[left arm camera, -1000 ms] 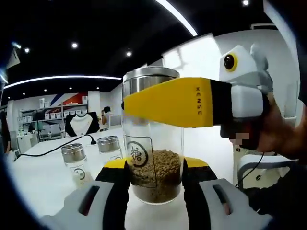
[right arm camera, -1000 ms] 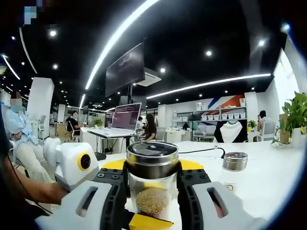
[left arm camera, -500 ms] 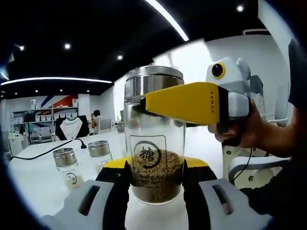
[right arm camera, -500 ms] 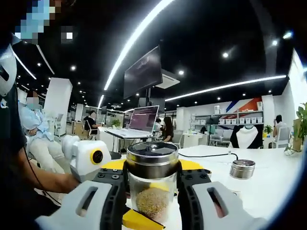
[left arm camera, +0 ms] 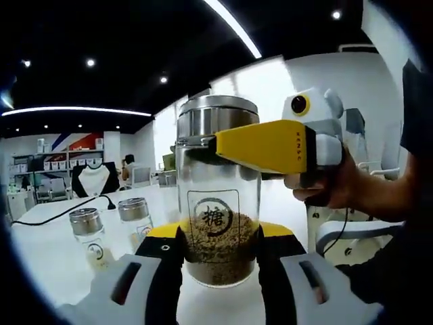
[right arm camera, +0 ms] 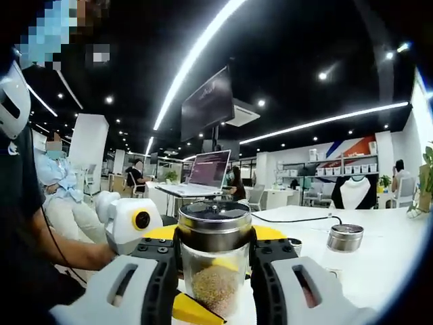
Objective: Rotate the seasoning bottle until the label or dispensing opening points toward the visible target arrow and the bottle remains upright within the marked orientation range
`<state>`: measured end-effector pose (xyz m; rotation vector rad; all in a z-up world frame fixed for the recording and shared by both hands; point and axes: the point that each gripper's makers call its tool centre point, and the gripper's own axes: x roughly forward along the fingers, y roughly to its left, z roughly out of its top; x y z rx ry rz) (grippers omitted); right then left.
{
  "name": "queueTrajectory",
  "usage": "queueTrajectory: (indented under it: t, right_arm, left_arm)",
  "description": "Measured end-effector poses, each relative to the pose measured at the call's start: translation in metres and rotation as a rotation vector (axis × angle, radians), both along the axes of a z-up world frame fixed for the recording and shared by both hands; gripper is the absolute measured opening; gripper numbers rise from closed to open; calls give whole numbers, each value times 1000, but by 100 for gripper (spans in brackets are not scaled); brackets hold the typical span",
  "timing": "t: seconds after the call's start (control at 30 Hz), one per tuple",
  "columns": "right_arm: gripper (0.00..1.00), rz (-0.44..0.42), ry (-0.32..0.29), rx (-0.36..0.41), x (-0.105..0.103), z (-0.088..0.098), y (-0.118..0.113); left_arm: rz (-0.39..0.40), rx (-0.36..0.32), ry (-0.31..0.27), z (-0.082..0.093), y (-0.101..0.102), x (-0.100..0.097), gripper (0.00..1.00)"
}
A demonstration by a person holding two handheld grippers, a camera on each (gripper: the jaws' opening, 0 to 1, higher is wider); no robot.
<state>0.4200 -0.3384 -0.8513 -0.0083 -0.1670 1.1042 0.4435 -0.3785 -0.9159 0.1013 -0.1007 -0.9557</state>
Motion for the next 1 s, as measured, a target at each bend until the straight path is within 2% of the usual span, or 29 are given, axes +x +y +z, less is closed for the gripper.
queueTrajectory:
  t: [0.13,0.33,0.77,1.0]
  right_arm:
    - [38,-5,9,42,0,7,-3]
    - [37,-31,3,41,2,9,-1]
    - [37,-108,-5,7,12,6,1]
    - [38,-161,-8,-15,17,3,4]
  left_arm:
    - [7,-33,13,6,-1,-2,44]
    - [40,-70,41,8,-1,0,44]
    - [135,-58,45,5,8,10,44]
    - [182,-36,27,3,11,14,44]
